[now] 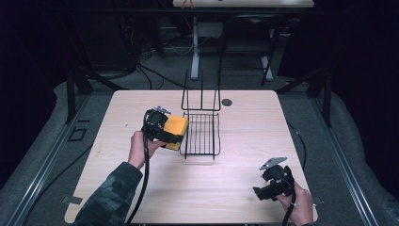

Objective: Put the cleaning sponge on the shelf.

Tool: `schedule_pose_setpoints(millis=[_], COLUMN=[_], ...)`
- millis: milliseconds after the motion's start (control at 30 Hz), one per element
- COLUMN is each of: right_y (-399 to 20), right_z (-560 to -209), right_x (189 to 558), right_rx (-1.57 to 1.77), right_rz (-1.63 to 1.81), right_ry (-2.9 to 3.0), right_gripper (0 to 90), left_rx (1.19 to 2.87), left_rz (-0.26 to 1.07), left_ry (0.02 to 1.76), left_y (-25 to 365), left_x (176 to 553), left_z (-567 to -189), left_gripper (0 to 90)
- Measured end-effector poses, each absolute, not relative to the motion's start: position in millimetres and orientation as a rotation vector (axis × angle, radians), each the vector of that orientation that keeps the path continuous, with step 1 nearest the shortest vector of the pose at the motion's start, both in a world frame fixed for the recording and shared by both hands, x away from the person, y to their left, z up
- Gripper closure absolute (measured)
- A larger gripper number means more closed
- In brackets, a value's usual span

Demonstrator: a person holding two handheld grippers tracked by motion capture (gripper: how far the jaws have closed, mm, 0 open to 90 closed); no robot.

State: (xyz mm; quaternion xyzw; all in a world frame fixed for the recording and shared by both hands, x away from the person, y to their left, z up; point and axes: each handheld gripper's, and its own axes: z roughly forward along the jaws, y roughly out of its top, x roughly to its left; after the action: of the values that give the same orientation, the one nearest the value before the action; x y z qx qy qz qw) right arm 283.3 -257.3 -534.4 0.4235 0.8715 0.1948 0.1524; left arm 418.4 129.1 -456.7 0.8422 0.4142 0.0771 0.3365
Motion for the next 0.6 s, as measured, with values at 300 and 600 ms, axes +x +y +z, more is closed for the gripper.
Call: schedule_pose_setpoints(millis=[300, 600], right_y=[-258.0, -257.9], right_z=[-534.3, -534.1], right_x=[283.5, 283.3], right_rx=[1.217, 1.214], right_rz=[0.557, 0.556], right_ry=[2.491, 2.491], right_gripper=[8.9, 9.2], left_rx=[2.192, 2.207], left_rz=[0.181, 0.167], left_ry=[1.081, 1.073], left_y=[114.9, 98.3], left_x=[419.5, 422.1], left_z=[-461.3, -468.5], left_gripper=[19.0, 19.1])
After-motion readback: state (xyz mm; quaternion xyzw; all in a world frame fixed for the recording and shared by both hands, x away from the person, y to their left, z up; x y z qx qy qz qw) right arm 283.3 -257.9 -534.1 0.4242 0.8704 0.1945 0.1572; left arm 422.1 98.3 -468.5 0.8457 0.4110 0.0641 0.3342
